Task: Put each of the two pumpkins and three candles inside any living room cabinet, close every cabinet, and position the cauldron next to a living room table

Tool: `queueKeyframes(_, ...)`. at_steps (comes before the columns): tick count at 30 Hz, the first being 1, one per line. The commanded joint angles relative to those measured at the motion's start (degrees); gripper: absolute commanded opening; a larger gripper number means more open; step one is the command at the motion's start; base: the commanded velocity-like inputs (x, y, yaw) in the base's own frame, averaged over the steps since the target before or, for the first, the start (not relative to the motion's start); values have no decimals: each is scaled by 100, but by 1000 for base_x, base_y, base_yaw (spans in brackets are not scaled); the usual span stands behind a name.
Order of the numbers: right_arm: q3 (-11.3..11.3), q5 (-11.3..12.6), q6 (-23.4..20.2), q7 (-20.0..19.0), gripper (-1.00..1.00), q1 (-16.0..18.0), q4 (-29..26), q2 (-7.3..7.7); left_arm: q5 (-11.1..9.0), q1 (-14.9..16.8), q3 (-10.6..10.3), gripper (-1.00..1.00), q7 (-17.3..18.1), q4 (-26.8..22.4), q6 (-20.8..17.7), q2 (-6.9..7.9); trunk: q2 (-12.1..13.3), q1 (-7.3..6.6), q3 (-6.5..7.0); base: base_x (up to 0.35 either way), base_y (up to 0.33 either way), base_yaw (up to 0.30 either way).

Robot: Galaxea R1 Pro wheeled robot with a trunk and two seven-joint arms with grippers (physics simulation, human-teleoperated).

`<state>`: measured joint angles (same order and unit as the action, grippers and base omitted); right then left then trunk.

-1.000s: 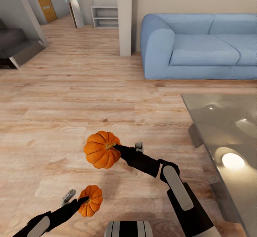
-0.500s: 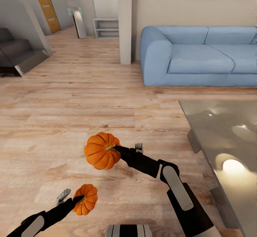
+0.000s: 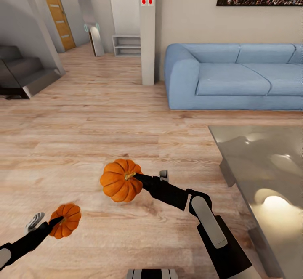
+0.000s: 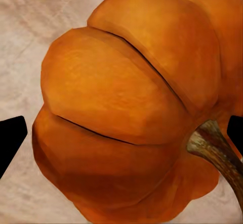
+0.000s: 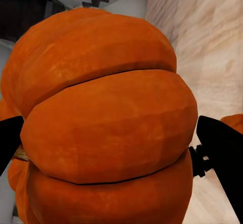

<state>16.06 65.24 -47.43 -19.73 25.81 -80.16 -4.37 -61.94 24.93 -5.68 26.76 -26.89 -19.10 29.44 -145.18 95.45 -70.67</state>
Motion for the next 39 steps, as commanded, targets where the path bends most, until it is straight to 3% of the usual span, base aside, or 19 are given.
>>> queueKeyframes(1, -6, -21, -21, -10, -100, 3, 1, -2, -48, 3, -19, -100, 6, -6, -23, -1, 0, -3, 18, 0, 0, 0)
queueKeyframes(8, -6, -54, -13, 7, -100, 3, 1, -19, -86, 3, -3, -100, 59, -44, -31, -69, 9, -21, 173, 0, 0, 0)
queueKeyframes(39, 11, -47, -12, 4, -100, 3, 1, -20, -99, 3, 5, -100, 74, -150, -260, -70, 51, -101, 860, 0, 0, 0)
